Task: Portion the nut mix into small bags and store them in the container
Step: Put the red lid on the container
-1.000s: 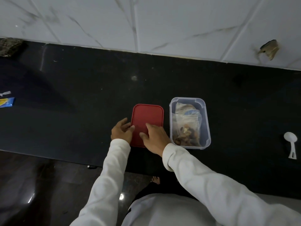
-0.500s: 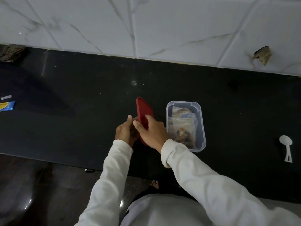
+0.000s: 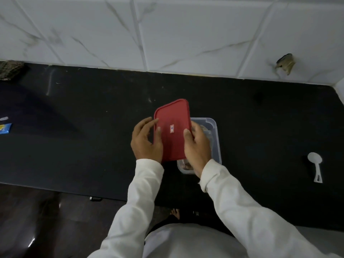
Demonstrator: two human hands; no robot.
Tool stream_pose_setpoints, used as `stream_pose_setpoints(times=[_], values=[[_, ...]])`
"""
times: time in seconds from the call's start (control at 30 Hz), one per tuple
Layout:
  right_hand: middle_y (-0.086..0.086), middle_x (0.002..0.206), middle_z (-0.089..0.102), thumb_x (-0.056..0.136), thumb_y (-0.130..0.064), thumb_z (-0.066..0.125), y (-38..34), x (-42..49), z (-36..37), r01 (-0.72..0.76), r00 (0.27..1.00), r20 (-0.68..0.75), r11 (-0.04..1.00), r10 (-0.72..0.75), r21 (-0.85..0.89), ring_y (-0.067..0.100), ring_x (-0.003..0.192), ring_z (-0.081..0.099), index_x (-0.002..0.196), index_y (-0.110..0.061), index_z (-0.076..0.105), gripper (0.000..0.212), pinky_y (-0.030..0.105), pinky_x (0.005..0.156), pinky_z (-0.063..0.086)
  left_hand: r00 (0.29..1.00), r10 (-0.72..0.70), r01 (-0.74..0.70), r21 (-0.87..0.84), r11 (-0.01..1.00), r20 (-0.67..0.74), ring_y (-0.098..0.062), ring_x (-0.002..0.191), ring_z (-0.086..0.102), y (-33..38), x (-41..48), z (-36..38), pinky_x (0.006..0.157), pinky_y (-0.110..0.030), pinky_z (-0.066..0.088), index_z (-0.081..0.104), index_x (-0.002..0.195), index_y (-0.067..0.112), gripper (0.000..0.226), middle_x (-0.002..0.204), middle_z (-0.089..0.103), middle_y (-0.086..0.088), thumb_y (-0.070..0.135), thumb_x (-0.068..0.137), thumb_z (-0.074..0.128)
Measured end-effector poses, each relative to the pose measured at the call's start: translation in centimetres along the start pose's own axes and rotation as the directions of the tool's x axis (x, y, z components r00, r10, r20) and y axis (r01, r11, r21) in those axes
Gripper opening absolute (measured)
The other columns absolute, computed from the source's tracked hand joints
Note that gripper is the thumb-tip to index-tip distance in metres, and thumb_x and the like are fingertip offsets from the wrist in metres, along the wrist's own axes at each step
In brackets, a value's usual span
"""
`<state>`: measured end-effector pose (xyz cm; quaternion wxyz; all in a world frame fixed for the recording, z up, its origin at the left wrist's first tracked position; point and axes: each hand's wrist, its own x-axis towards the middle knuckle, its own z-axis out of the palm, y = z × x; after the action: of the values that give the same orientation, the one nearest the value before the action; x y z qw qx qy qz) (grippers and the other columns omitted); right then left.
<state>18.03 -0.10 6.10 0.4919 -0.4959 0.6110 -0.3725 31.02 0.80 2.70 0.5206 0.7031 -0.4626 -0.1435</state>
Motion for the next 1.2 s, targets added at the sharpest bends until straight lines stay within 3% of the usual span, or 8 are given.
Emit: stream_pose_setpoints(times=[0.07, 0.17, 0.23, 0.3, 0.4, 0.53, 0.73, 1.2], values=[[-0.015, 0.106, 0.064, 0.102, -0.027, 0.041, 0.7, -0.1, -1.6, -0.031, 0.999, -0.035, 0.995, 0.035, 0.095, 0.003, 0.095, 0.064, 0.120, -0.037, 0.053, 0.024, 0.032, 0.087, 0.054, 0.992, -0.117, 0.115, 0.035, 0.993, 0.041, -0.014, 0.118, 0.058, 0.1, -0.3, 0.6, 0.096, -0.030, 0.052, 0.066, 0.126, 0.020, 0.037, 0.133, 0.058, 0.001, 0.016, 0.090, 0.068], [-0.012, 0.111, 0.066, 0.102, -0.026, 0.042, 1.5, -0.5, -3.8, -0.090, 0.995, -0.026, 0.975, 0.097, 0.202, 0.007, 0.100, 0.066, 0.118, -0.040, 0.056, 0.026, 0.038, 0.089, 0.056, 0.925, -0.329, 0.339, -0.018, 0.941, 0.190, -0.007, 0.113, 0.060, 0.8, -0.7, 1.2, 0.089, -0.005, 0.043, 0.055, 0.138, 0.018, 0.046, 0.130, 0.062, 0.000, 0.017, 0.093, 0.065], [-0.011, 0.112, 0.067, 0.102, -0.024, 0.043, 2.0, -0.7, -5.1, -0.116, 0.992, -0.019, 0.963, 0.124, 0.244, 0.008, 0.101, 0.066, 0.118, -0.041, 0.058, 0.028, 0.039, 0.089, 0.056, 0.894, -0.358, 0.381, -0.038, 0.924, 0.268, -0.003, 0.107, 0.063, 1.6, -1.0, 1.4, 0.094, -0.008, 0.044, 0.056, 0.137, 0.016, 0.044, 0.122, 0.068, 0.003, 0.015, 0.093, 0.065], [-0.012, 0.110, 0.068, 0.102, -0.023, 0.044, 2.5, -0.9, -6.1, -0.114, 0.991, -0.036, 0.963, 0.126, 0.244, 0.007, 0.100, 0.067, 0.119, -0.042, 0.059, 0.029, 0.036, 0.089, 0.056, 0.884, -0.357, 0.387, -0.041, 0.921, 0.303, 0.002, 0.099, 0.065, 2.0, -1.5, 1.8, 0.098, -0.016, 0.047, 0.061, 0.131, 0.015, 0.041, 0.118, 0.070, 0.004, 0.012, 0.091, 0.067], [-0.017, 0.105, 0.064, 0.099, -0.026, 0.051, 3.6, -1.1, -7.1, -0.067, 0.980, -0.174, 0.987, 0.092, 0.145, 0.002, 0.096, 0.064, 0.126, -0.033, 0.061, 0.030, 0.030, 0.089, 0.054, 0.881, -0.355, 0.383, -0.034, 0.923, 0.312, 0.009, 0.088, 0.064, 2.5, -2.3, 2.4, 0.088, -0.006, 0.048, 0.066, 0.125, 0.014, 0.038, 0.115, 0.071, 0.003, 0.007, 0.088, 0.071], [-0.003, 0.112, 0.055, 0.096, -0.031, 0.056, 5.1, -0.8, -7.7, -0.077, 0.946, -0.321, 0.994, 0.050, -0.075, 0.002, 0.091, 0.055, 0.127, -0.027, 0.062, 0.031, 0.018, 0.085, 0.044, 0.891, -0.332, 0.328, 0.065, 0.942, 0.309, -0.004, 0.100, 0.068, 3.2, -3.0, 3.3, 0.087, 0.000, 0.041, 0.065, 0.127, 0.015, 0.038, 0.116, 0.071, 0.001, 0.009, 0.089, 0.069], [-0.001, 0.114, 0.053, 0.095, -0.033, 0.058, 6.5, -0.6, -7.8, -0.123, 0.951, -0.298, 0.984, 0.080, -0.129, 0.006, 0.095, 0.053, 0.127, -0.023, 0.064, 0.034, 0.006, 0.076, 0.033, 0.943, -0.199, 0.106, 0.327, 0.939, 0.267, -0.015, 0.094, 0.069, 3.6, -3.5, 3.6, 0.081, -0.012, 0.043, 0.063, 0.130, 0.026, 0.036, 0.106, 0.075, -0.001, 0.021, 0.094, 0.061], [-0.004, 0.110, 0.048, 0.098, -0.034, 0.052, 6.8, 0.0, -7.4, -0.108, 0.968, -0.245, 0.969, 0.051, -0.223, 0.000, 0.088, 0.047, 0.134, -0.020, 0.056, 0.039, 0.001, 0.064, 0.034, 0.938, -0.240, 0.154, 0.321, 0.934, 0.249, -0.020, 0.090, 0.071, 2.4, -3.6, 4.1, 0.085, -0.019, 0.046, 0.065, 0.127, 0.023, 0.033, 0.100, 0.076, -0.004, 0.020, 0.095, 0.061]])
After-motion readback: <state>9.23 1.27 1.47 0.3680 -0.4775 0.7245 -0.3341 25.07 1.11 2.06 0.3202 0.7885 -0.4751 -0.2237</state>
